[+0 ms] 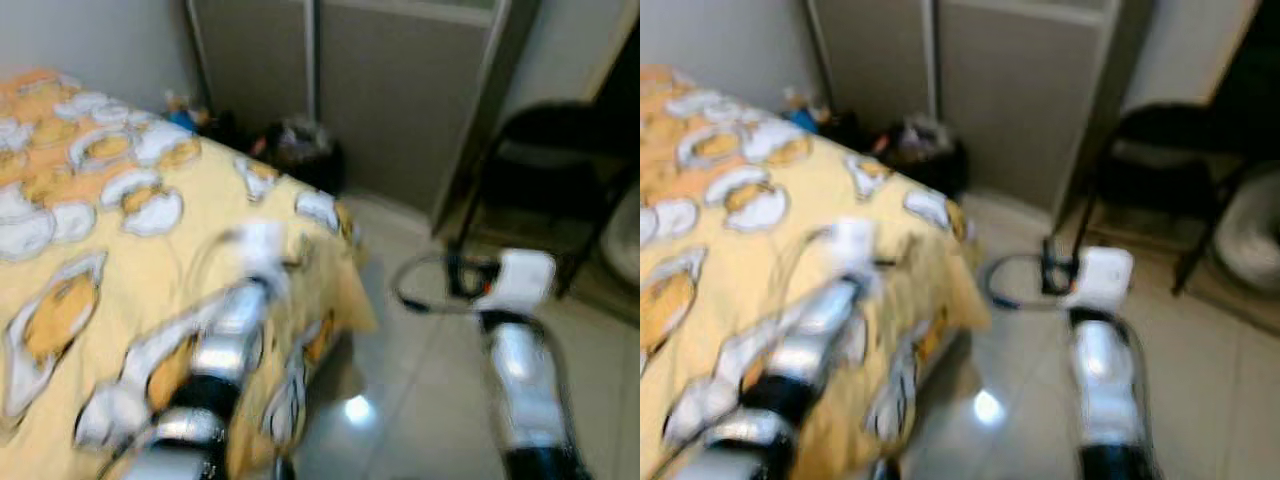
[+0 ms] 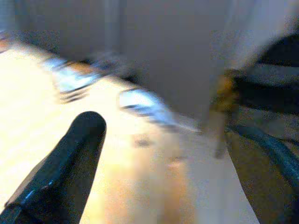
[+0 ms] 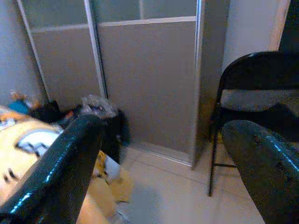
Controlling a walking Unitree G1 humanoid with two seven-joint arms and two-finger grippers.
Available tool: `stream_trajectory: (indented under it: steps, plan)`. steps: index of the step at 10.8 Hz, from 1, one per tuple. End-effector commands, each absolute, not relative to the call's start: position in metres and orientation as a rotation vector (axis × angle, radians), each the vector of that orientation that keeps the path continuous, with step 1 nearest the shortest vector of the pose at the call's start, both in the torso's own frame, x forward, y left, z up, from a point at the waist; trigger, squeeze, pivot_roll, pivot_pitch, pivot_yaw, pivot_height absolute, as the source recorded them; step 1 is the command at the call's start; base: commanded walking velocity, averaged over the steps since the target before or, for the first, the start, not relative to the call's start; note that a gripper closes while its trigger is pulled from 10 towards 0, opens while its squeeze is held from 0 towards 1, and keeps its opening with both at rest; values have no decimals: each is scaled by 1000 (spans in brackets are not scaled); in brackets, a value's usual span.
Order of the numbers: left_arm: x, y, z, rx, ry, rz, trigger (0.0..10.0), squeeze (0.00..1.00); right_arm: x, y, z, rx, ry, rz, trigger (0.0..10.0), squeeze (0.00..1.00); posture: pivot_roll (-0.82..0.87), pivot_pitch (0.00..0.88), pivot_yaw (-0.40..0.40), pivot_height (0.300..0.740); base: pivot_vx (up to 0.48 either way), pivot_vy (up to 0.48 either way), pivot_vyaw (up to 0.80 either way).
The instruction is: Clean up the room
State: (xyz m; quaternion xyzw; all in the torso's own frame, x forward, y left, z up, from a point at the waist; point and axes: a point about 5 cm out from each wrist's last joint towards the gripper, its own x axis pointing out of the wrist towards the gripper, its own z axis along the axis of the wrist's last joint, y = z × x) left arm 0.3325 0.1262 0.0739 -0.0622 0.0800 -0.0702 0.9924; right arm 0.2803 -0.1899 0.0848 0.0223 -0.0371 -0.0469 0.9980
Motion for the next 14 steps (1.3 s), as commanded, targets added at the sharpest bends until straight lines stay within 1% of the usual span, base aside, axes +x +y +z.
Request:
stream_trajectory:
  steps: [1,3,4,5,7,11,12,13,14]
  plan:
    - [335,121,77,-159,153,-126,10000,0,277,-209,87,60,-90,-166,10000,0,-30,0,31,700,480,0,0]
    - [335,120,78,-158,144,-129,10000,0,271,-215,76,25,-53,-170,10000,0,-28,0,25,700,480,0,0]
    - [334,117,79,-125,123,-162,10000,0,270,-216,73,11,-27,-174,10000,0,-28,0,24,700,480,0,-788]
    - [332,111,81,-19,83,-212,10000,0,271,-215,72,18,-13,-163,10000,0,-28,0,25,700,0,0,-750]
    - [332,104,84,16,64,-237,10000,0,273,-216,74,15,-26,-171,10000,0,-29,0,26,700,0,0,-753]
    - [330,102,84,31,50,-248,10000,0,270,-217,71,-8,-16,-178,10000,0,-32,0,25,700,0,0,-756]
    - [329,100,83,-18,59,-255,10000,0,270,-218,76,-16,-56,-183,10000,0,-33,0,22,700,0,0,-788]
    - [329,102,82,-54,74,-226,10000,0,270,-217,78,-22,-61,-177,10000,0,-34,0,22,700,472,0,0]
    - [330,102,82,-47,75,-225,10000,0,272,-214,80,-31,-69,-163,10000,0,-37,0,23,700,472,0,0]
